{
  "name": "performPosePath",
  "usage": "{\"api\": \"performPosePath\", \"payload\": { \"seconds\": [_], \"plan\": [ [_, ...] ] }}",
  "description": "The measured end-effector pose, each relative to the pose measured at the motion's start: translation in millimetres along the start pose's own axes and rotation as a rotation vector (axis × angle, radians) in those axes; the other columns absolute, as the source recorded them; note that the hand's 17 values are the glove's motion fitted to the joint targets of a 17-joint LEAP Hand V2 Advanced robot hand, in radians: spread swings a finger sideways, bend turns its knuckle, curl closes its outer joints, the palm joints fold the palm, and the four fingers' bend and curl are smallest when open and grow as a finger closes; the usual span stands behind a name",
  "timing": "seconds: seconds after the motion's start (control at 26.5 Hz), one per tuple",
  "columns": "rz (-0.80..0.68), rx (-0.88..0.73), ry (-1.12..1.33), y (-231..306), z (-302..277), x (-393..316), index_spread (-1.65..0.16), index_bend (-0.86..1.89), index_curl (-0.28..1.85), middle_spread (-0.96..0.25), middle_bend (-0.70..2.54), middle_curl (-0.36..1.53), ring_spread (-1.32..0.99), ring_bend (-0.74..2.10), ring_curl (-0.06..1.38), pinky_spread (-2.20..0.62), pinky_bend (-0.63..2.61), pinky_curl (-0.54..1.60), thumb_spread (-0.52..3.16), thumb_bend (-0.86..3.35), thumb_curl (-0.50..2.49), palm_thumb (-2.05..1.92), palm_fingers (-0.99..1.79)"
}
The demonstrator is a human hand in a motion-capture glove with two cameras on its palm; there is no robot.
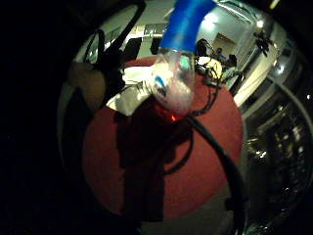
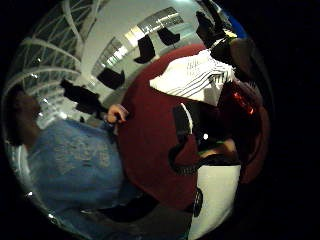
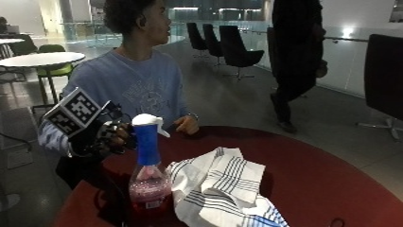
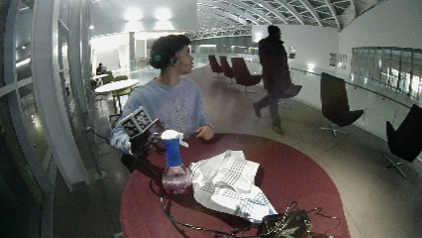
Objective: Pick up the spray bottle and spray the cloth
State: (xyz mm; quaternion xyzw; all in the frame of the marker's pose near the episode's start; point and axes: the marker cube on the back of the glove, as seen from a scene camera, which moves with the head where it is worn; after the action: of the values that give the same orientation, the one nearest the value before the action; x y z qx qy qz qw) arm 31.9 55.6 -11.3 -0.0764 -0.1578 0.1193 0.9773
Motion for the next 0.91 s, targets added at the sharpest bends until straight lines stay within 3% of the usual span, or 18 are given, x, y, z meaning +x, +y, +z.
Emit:
{"api": "performPosePath", "payload": {
  "seconds": [0.42,0.91],
  "plan": [
    [0.261,0.128,-0.373,37,-20,39,-0.34,0.12,0.27,-0.07,0.35,0.36,-0.07,0.46,0.33,0.14,0.19,0.29,1.11,0.09,0.32,0.67,0.90],
    [0.414,0.085,-0.413,14,-9,72,-0.35,0.09,0.25,-0.05,0.27,0.37,-0.04,0.44,0.34,0.17,0.22,0.32,1.06,-0.02,0.32,0.66,0.78]
  ]
}}
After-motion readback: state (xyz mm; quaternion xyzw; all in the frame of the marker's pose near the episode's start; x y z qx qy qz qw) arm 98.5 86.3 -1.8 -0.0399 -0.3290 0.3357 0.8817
